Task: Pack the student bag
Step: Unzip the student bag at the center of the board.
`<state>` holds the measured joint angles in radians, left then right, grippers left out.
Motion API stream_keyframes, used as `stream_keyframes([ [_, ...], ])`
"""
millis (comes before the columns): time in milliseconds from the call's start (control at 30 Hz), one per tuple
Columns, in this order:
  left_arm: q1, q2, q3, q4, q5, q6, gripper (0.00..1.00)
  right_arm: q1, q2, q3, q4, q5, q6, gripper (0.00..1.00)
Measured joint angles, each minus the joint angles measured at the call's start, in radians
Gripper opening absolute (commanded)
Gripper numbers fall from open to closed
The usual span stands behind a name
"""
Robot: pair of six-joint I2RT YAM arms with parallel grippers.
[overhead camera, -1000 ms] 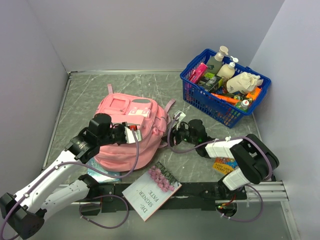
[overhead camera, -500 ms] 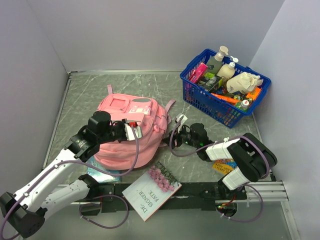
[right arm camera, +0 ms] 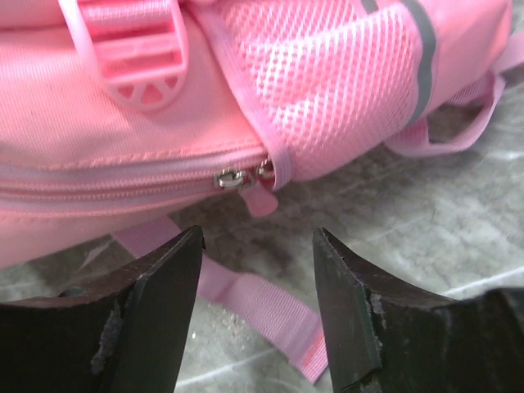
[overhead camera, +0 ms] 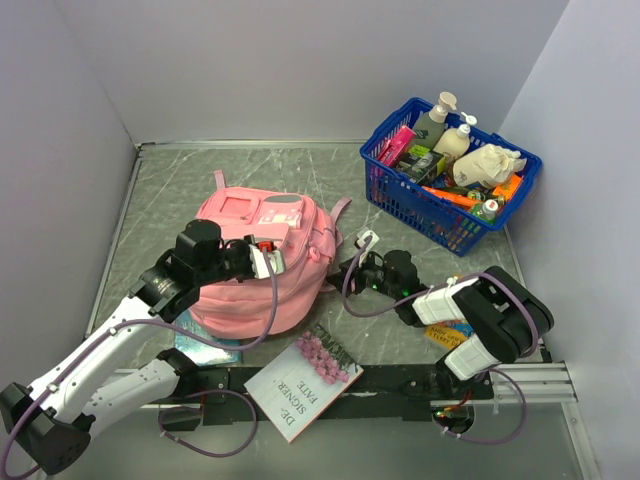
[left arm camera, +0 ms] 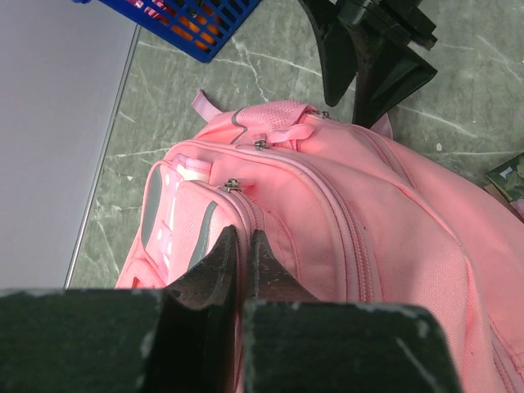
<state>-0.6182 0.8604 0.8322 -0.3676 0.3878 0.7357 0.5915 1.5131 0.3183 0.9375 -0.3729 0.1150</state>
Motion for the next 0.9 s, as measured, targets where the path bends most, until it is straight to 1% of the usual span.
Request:
stream_keyframes([
  [200,0.003,0.001,0.012,-0.002,0.005,-0.001,0.01,0.0,0.063,0.034,0.064,0.005,0.011,0.57],
  [300,0.004,0.001,0.021,-0.005,0.007,-0.008,0.01,0.0,0.095,0.044,0.084,0.006,0.022,0.52],
  [333,0.004,0.001,0.022,-0.004,0.008,-0.012,0.01,0.0,0.103,0.046,0.086,0.005,0.024,0.46],
  [400,0.004,0.001,0.024,-0.005,0.009,-0.017,0.01,0.0,0.114,0.051,0.088,0.005,0.027,0.37],
  [433,0.005,0.002,0.025,-0.005,0.01,-0.019,0.01,0.0,0.115,0.054,0.087,0.004,0.03,0.3],
  [500,0.005,0.002,0.025,-0.004,0.01,-0.019,0.01,0.0,0.115,0.062,0.088,0.002,0.034,0.25],
  [533,0.006,0.002,0.025,-0.004,0.01,-0.019,0.01,0.0,0.115,0.064,0.089,0.0,0.038,0.2],
  [600,0.007,0.002,0.025,-0.003,0.011,-0.019,0.01,0.0,0.115,0.064,0.089,-0.004,0.041,0.14],
  [633,0.007,0.002,0.025,-0.004,0.011,-0.019,0.01,0.0,0.114,0.064,0.088,-0.006,0.043,0.09],
  [700,0.007,0.003,0.025,-0.003,0.011,-0.019,0.01,0.001,0.11,0.064,0.079,-0.01,0.044,0.02],
  [733,0.007,0.003,0.025,-0.003,0.011,-0.019,0.01,0.002,0.106,0.064,0.071,-0.011,0.044,0.0],
  [900,0.007,0.009,0.021,0.011,0.005,-0.018,0.01,0.002,0.058,0.059,0.019,-0.01,0.044,0.0],
])
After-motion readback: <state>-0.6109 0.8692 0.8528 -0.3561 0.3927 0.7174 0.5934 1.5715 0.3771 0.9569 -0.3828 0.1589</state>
